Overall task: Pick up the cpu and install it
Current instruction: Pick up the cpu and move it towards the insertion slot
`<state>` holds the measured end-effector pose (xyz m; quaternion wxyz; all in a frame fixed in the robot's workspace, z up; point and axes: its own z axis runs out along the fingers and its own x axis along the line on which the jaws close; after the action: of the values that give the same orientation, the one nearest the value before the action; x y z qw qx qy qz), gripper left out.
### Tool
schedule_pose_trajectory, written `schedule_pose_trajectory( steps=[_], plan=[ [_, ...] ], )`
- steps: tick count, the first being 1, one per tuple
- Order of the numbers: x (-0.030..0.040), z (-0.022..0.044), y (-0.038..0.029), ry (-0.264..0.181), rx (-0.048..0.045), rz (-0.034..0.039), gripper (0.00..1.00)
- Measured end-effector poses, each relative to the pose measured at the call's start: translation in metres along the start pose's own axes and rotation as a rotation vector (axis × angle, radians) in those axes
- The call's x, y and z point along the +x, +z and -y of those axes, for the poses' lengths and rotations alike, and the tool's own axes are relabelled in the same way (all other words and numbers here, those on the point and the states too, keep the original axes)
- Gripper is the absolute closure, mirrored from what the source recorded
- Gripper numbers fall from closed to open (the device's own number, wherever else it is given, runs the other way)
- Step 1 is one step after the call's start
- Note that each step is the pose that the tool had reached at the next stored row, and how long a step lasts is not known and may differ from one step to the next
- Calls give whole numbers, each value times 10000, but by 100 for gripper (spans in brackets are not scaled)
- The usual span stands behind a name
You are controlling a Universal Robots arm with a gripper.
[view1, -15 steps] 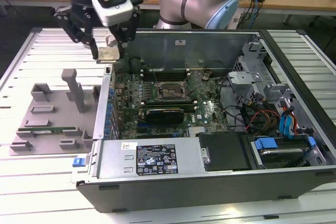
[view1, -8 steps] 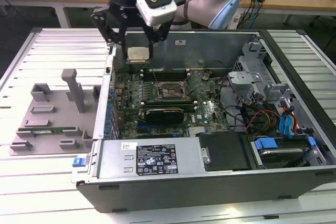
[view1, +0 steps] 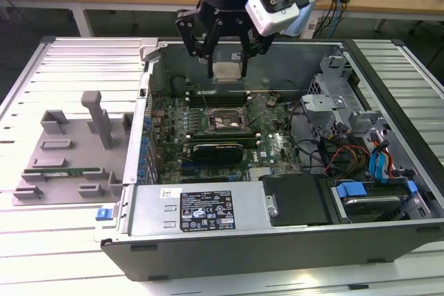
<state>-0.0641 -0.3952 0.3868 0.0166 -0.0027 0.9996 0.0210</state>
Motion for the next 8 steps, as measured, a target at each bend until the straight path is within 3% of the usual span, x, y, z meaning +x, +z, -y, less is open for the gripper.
schedule_pose_trajectory(
  steps=[2,4,8],
  plan=[
    [0,0,21,1,0,1,45],
    [2,-10,101,1,1,0,45],
    [4,-143,224,1,-1,1,45]
  ],
)
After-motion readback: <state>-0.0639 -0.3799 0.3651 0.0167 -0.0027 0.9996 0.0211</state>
